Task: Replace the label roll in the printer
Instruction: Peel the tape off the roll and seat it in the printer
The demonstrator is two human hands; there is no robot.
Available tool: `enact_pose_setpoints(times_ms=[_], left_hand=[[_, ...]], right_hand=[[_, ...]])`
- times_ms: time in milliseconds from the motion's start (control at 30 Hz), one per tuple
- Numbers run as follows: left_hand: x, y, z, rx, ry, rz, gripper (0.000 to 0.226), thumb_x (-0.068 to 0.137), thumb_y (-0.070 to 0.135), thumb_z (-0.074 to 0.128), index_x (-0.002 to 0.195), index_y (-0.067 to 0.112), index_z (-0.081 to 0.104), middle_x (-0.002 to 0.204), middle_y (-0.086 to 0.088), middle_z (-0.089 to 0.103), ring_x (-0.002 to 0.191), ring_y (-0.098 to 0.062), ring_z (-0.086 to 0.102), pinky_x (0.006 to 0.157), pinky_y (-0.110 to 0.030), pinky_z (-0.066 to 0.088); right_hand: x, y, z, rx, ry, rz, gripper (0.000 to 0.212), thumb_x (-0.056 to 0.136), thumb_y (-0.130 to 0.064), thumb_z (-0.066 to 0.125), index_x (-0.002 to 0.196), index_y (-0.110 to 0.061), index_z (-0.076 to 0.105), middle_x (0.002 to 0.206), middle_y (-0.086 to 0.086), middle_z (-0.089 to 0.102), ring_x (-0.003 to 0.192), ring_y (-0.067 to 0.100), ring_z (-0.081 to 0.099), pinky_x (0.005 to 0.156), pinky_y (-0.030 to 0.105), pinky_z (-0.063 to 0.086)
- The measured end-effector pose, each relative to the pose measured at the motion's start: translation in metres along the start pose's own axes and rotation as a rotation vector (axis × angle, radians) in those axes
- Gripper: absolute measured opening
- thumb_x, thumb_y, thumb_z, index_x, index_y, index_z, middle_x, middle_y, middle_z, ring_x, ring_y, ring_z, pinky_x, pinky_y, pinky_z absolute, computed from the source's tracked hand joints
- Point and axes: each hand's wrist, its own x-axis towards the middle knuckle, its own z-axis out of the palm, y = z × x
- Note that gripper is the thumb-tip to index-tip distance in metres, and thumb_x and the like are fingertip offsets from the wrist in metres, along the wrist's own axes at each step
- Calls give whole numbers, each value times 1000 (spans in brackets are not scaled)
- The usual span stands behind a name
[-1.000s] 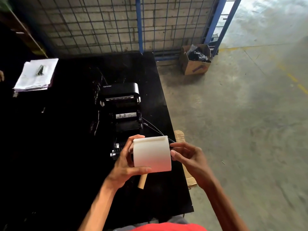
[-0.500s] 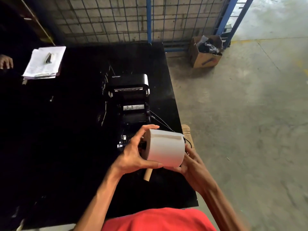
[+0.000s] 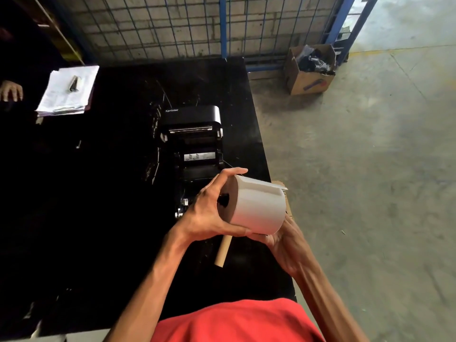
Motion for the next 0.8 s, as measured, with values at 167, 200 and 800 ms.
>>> enact_pose_setpoints(times_ms=[167,200,800], left_hand=[[0,4,-11,-219,-36,-76,108,55,77,77,149,48,31,139,17,52,125,-6,56,98,-29,54],[-1,4,-13,-297,-15,-77,101,63,84,64,150,45,32,142,11,54,126,-12,58,99,-36,53],[-29,-143,77,641,302,-830,30,83,49,75,73,21,74,70,5,74,60,-10,67,45,-18,43]], right_hand=[[8,-1,-9,12,8,4,32,102,-14,52,125,-20,73,124,13,73,104,31,74,68,44,66],[10,-1,-13,28,25,8,37,105,-9,42,124,-16,74,120,13,74,101,30,75,66,43,66],[17,-17,-31,24,118,-14,61,90,-10,48,151,-17,40,127,11,65,97,30,76,58,39,66]])
